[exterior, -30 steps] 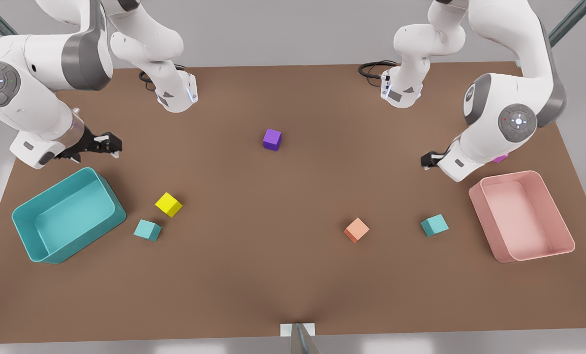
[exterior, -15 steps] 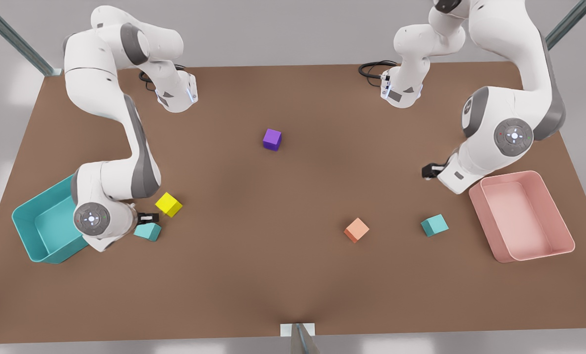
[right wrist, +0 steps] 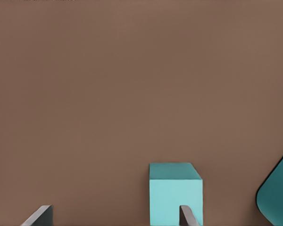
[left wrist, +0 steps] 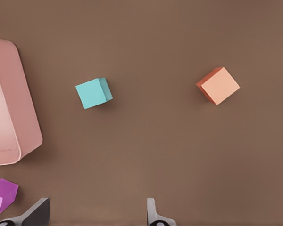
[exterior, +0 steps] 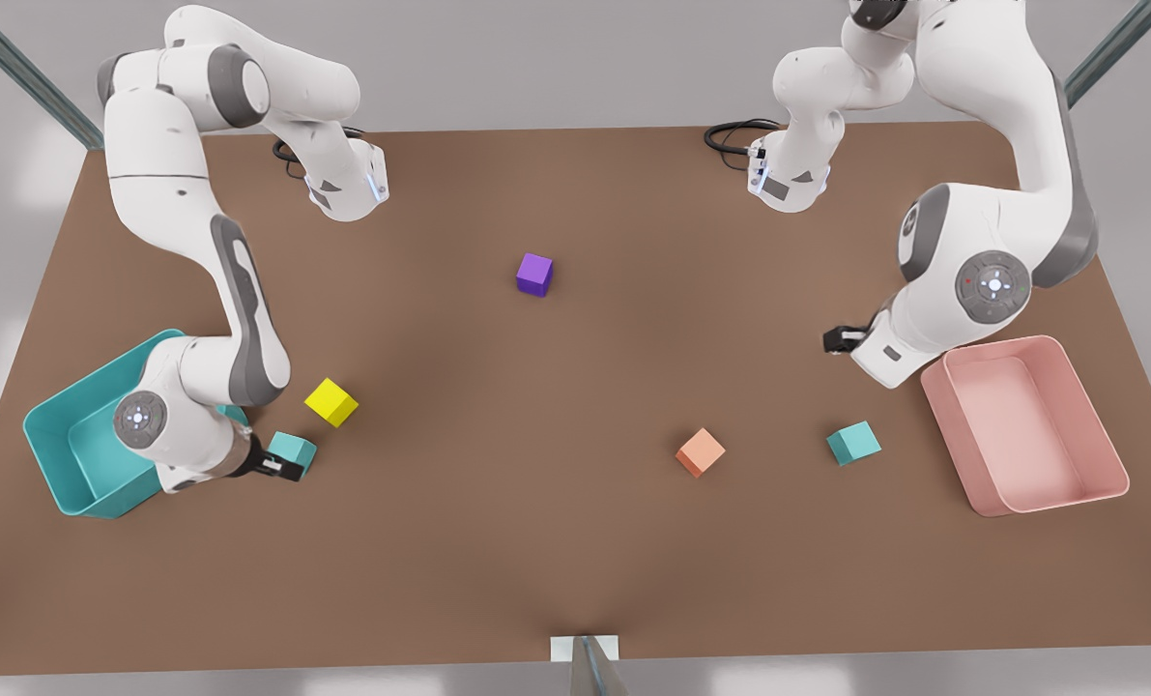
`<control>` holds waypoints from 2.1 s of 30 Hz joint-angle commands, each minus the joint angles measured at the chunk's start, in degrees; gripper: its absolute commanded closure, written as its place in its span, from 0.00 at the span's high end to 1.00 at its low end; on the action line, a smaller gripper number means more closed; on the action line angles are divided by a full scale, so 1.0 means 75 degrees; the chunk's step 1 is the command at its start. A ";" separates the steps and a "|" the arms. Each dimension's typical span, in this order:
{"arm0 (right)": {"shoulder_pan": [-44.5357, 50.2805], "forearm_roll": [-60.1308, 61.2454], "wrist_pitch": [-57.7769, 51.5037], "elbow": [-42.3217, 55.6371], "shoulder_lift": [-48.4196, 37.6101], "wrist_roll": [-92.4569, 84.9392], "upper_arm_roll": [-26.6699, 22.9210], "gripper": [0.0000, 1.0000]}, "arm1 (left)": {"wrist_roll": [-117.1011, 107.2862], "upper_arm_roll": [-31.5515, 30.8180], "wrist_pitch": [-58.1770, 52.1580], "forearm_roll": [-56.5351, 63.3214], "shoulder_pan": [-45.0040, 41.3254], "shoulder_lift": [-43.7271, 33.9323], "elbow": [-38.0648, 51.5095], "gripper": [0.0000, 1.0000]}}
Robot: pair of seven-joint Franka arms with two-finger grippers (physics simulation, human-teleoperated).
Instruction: Stack the two blue cubes on top of each other
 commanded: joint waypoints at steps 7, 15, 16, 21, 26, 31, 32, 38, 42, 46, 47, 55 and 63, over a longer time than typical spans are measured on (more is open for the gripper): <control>-0.0190 0.0094 0.0569 -0.0603 0.0006 0.0828 0.0000 1.00 | -0.0107 0.0016 -0.0356 0.0011 0.0041 0.0066 0.0017 1.00; -0.0365 0.0070 0.0206 -0.0896 0.0041 0.0325 0.0000 1.00 | -0.0107 0.0016 -0.0474 0.0011 0.0018 0.0078 0.0052 1.00; -0.0365 0.0070 0.0182 -0.0943 0.0041 0.0266 0.0000 1.00 | -0.0095 0.0016 -0.0532 0.0011 0.0018 0.0078 0.0052 1.00; -0.0365 0.0058 0.0170 -0.1049 0.0111 0.0184 0.0000 1.00 | -0.0095 0.0016 -0.0556 0.0011 0.0041 0.0148 0.0052 1.00; -0.0400 0.0070 0.0170 -0.1013 0.0252 0.0219 0.0000 1.00 | -0.0083 0.0016 -0.0556 0.0011 0.0041 0.0172 0.0052 1.00; -0.0412 0.0082 0.0170 -0.0967 0.0392 0.0230 0.0000 1.00 | -0.0107 0.0016 -0.0567 0.0011 0.0041 0.0172 0.0052 1.00; -0.0412 0.0082 0.0170 -0.0967 0.0451 0.0242 0.0000 1.00 | -0.0107 0.0016 -0.0567 0.0011 0.0041 0.0172 0.0052 1.00; -0.0424 0.0082 0.0182 -0.0873 0.0744 0.0266 0.0000 1.00 | -0.0107 0.0016 -0.0614 0.0011 0.0053 0.0172 0.0052 1.00; -0.0459 0.0082 0.0182 -0.0709 0.0966 0.0266 0.0000 1.00 | -0.0107 0.0016 -0.0614 0.0011 0.0041 0.0172 0.0052 1.00; -0.0447 0.0070 0.0182 -0.0603 0.1072 0.0313 0.0000 0.91 | -0.0107 0.0016 -0.0614 0.0011 0.0041 0.0172 0.0052 1.00; -0.0447 0.0082 0.0182 -0.0603 0.1072 0.0336 0.0000 0.82 | -0.0107 0.0016 -0.0614 0.0011 0.0041 0.0172 0.0052 1.00; -0.0400 0.0094 -0.0204 -0.0076 0.1154 0.0406 0.0071 0.66 | -0.0248 -0.0078 -0.0942 -0.0106 -0.0006 0.0125 0.0146 1.00; 0.1368 0.0035 -0.1165 0.1412 0.1166 0.3944 0.1161 0.67 | -0.0212 -0.0066 -0.1142 -0.0082 0.0030 0.0160 0.0263 1.00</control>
